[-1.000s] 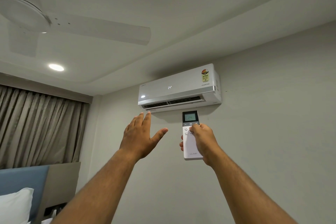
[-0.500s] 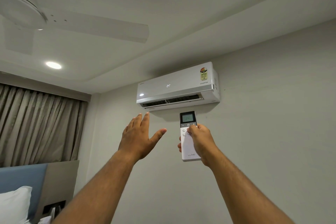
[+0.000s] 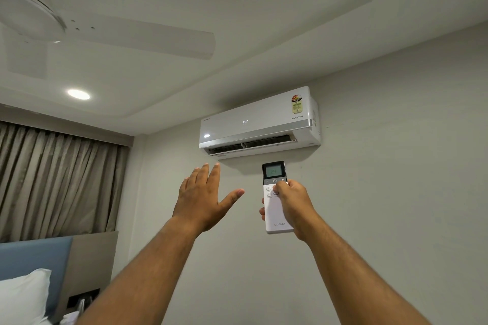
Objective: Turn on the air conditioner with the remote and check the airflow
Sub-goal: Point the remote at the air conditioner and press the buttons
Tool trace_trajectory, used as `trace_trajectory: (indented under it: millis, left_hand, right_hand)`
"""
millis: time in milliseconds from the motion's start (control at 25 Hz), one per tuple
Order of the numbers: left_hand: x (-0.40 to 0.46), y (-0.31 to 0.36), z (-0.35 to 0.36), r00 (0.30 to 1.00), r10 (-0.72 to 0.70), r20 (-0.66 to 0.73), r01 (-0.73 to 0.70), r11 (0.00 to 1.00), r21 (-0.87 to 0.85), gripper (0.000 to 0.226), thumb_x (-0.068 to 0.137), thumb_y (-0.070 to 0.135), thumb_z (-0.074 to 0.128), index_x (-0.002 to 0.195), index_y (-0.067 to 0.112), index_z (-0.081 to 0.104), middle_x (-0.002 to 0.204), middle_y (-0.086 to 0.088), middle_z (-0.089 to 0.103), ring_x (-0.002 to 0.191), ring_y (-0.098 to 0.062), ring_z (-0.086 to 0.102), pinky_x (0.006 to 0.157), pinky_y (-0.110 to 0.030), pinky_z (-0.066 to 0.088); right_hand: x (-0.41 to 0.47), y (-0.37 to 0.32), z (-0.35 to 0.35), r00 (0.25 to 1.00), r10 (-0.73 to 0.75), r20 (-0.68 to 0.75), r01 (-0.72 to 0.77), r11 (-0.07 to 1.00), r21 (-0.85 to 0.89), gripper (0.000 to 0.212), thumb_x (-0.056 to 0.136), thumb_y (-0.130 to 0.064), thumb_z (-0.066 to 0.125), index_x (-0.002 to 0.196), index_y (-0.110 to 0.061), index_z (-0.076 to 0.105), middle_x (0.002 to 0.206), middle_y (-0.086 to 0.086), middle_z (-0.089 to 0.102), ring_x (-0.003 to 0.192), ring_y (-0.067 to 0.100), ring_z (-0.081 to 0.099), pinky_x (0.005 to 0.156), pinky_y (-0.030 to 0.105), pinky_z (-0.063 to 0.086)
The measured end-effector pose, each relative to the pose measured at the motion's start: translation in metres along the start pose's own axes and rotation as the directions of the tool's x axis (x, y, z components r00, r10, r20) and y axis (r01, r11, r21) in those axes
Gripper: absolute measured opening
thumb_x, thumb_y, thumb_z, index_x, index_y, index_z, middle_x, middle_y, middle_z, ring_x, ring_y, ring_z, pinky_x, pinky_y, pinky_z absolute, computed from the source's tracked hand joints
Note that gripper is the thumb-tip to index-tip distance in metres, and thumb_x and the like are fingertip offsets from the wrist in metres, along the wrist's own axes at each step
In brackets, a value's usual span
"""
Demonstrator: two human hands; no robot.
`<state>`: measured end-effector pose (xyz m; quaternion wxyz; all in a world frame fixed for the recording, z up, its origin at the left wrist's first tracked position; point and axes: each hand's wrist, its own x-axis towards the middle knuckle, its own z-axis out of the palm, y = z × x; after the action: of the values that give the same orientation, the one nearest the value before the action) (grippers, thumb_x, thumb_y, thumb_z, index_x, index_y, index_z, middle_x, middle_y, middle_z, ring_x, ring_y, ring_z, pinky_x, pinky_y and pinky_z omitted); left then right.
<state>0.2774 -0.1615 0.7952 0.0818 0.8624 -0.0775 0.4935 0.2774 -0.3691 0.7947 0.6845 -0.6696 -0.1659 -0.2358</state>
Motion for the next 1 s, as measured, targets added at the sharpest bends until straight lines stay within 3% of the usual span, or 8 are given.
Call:
trace_trajectory:
  millis: [280,440,640,1000]
  left_hand:
    - [-0.0003,0.0042,0.0013,1.0,0.007,0.017,-0.007,1.0,0.004,0.1,0.072,0.083,0.011,0.152,0.023,0.006,0.162,-0.007,0.01,0.149,-0.027,0.007,0.118,-0.047,0.011]
    - [-0.0011,0.0044,0.0008,1.0,0.001,0.024,-0.001,1.0,0.002,0.099,0.073,0.082,0.012,0.152,0.022,0.006,0.163,-0.007,0.009,0.149,-0.027,0.007,0.119,-0.047,0.011]
    - [-0.0021,0.0042,-0.0012,1.0,0.003,0.026,-0.003,1.0,0.002,0.099,0.073,0.082,0.012,0.152,0.022,0.007,0.162,-0.008,0.009,0.149,-0.028,0.007,0.119,-0.047,0.011]
    - [-0.0023,-0.0014,-0.0032,1.0,-0.001,0.017,0.001,1.0,0.008,0.102,0.071,0.084,0.01,0.152,0.022,0.007,0.162,-0.008,0.01,0.149,-0.027,0.007,0.119,-0.048,0.013]
  right_hand:
    - [0.0007,0.0006,-0.0049,1.0,-0.002,-0.007,0.002,1.0,0.01,0.018,0.097,-0.025,0.047,0.11,-0.013,0.052,0.096,0.021,0.07,0.056,0.025,0.073,0.049,0.032,0.059]
    - [0.001,0.0031,-0.0072,1.0,0.004,-0.014,-0.003,1.0,0.018,0.015,0.096,-0.024,0.048,0.106,-0.013,0.053,0.098,0.023,0.07,0.061,0.03,0.073,0.055,0.038,0.062]
    - [-0.0005,0.0019,-0.0068,1.0,0.007,-0.006,-0.007,0.999,0.046,0.017,0.096,-0.022,0.047,0.108,-0.011,0.052,0.095,0.024,0.07,0.055,0.026,0.072,0.049,0.033,0.059]
    - [-0.0024,0.0017,-0.003,1.0,0.002,-0.003,-0.002,1.0,0.004,0.017,0.098,-0.026,0.048,0.11,-0.015,0.052,0.096,0.019,0.071,0.058,0.025,0.073,0.053,0.034,0.061]
